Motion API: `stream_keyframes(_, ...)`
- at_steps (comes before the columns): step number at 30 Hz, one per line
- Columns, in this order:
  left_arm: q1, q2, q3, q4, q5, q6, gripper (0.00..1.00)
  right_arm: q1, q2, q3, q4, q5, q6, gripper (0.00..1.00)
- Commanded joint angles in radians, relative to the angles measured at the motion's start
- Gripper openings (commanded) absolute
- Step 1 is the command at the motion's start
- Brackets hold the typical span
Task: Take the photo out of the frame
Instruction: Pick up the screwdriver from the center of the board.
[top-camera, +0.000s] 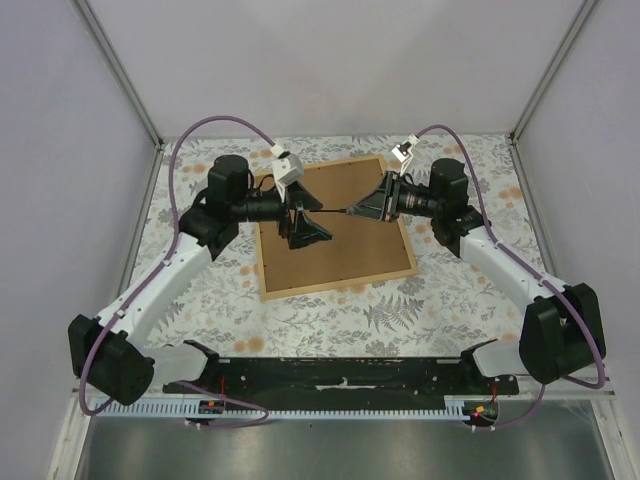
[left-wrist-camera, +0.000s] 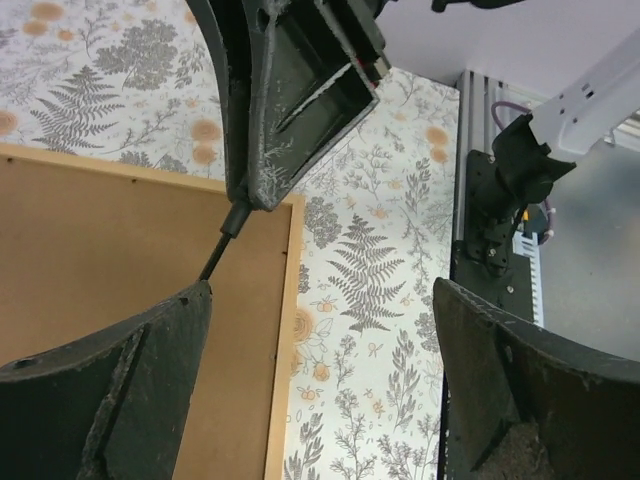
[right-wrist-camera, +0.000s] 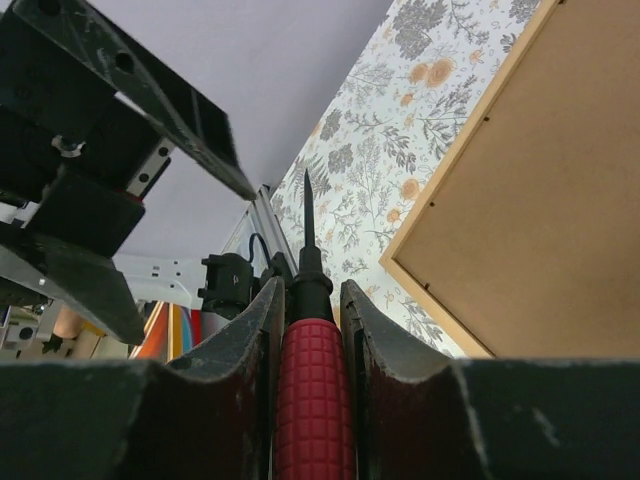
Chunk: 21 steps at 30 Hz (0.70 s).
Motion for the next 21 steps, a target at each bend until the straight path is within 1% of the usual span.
stream_keyframes(1,-0.035,0.076,0.088,-0.08,-0.083,0.133,0.97,-0.002,-0.05,0.031,0.025,-0.048,0.008,0.0)
stream_keyframes(8,-0.057,0.104,0.12,-0.1,-0.087,0.165,0.96,-0.002,-0.086,0.02,0.04,-0.106,0.008,0.0)
stream_keyframes(10,-0.057,0.11,0.128,-0.111,-0.086,0.169,0.93,-0.002,-0.09,0.021,0.046,-0.123,0.01,0.0)
stream_keyframes(12,-0.057,0.113,0.133,-0.122,-0.061,0.174,0.84,-0.001,-0.09,0.024,0.051,-0.137,0.008,0.0)
stream_keyframes(14,-0.057,0.117,0.142,-0.126,-0.031,0.163,0.72,-0.001,-0.086,0.029,0.048,-0.147,-0.002,0.0)
stream_keyframes(17,-0.057,0.124,0.159,-0.129,0.009,0.154,0.45,-0.002,-0.075,0.034,0.035,-0.147,-0.016,0.0)
stream_keyframes(18,-0.057,0.128,0.168,-0.135,0.02,0.153,0.38,-0.002,-0.075,0.032,0.034,-0.149,-0.016,0.0)
stream_keyframes(19,-0.058,0.133,0.176,-0.144,0.028,0.154,0.35,-0.002,-0.075,0.035,0.035,-0.149,-0.018,0.0)
stream_keyframes(21,-0.063,0.144,0.189,-0.169,0.038,0.169,0.33,-0.001,-0.078,0.038,0.035,-0.154,-0.015,0.0)
